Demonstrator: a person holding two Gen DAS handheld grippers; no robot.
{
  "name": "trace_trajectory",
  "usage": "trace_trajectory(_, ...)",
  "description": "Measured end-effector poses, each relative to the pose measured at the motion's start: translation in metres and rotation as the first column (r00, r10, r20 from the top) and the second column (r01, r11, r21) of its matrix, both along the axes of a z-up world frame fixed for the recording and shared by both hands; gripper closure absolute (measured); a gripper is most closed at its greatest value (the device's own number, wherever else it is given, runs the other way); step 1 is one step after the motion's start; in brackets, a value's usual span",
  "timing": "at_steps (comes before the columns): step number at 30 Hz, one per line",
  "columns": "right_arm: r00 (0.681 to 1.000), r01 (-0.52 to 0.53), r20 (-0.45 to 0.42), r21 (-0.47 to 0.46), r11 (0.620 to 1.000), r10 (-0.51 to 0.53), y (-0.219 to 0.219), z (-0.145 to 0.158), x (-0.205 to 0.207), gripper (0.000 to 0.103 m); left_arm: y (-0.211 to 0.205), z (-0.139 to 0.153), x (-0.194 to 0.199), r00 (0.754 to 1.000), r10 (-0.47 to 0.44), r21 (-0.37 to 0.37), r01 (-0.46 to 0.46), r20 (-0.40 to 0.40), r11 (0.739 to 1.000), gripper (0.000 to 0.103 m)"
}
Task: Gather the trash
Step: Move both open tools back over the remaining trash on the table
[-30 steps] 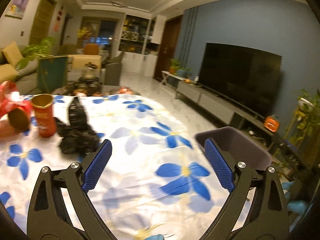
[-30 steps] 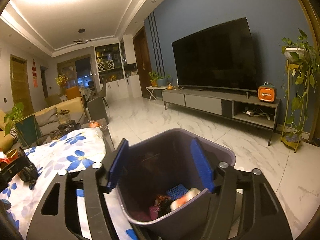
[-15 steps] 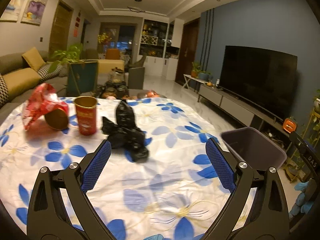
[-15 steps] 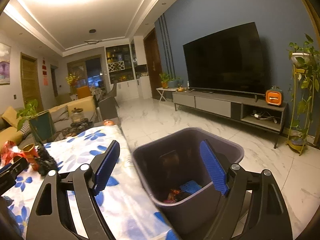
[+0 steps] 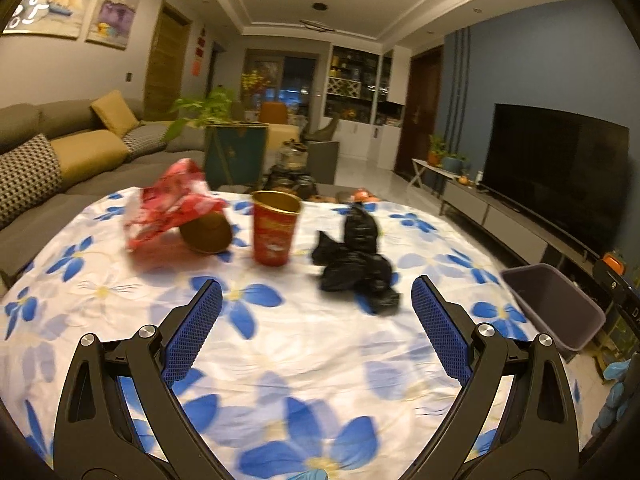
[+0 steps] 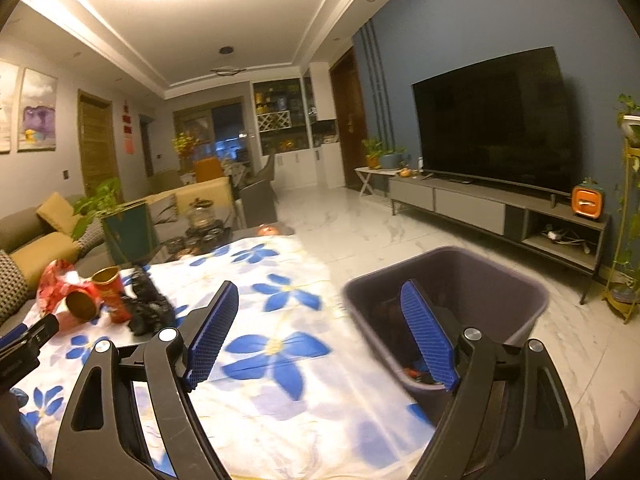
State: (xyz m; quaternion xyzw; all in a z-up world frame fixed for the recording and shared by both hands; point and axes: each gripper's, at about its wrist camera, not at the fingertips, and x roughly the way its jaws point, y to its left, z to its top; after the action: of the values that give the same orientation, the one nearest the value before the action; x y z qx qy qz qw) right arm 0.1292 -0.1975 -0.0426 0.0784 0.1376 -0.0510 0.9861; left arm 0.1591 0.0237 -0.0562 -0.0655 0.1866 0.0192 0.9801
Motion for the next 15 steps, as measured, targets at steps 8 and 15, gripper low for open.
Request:
trace_trajectory(8, 0.993, -0.111, -0.027, -0.011, 0.994, 0.111, 0.052, -0.004, 0.022, 0.022, 0.05, -0.006, -0.009, 0.995, 0.101, -0.008, -0.101, -0.012, 0.995, 0.009)
trace_trajectory(15, 0.978, -0.205, -0.041, -0.035, 0.978, 0.203, 0.1, -0.007, 0.045, 0.022, 0.081, -0.006, -0.009, 0.987, 0.159, -0.019, -0.159, -0.011, 0.987, 0.009)
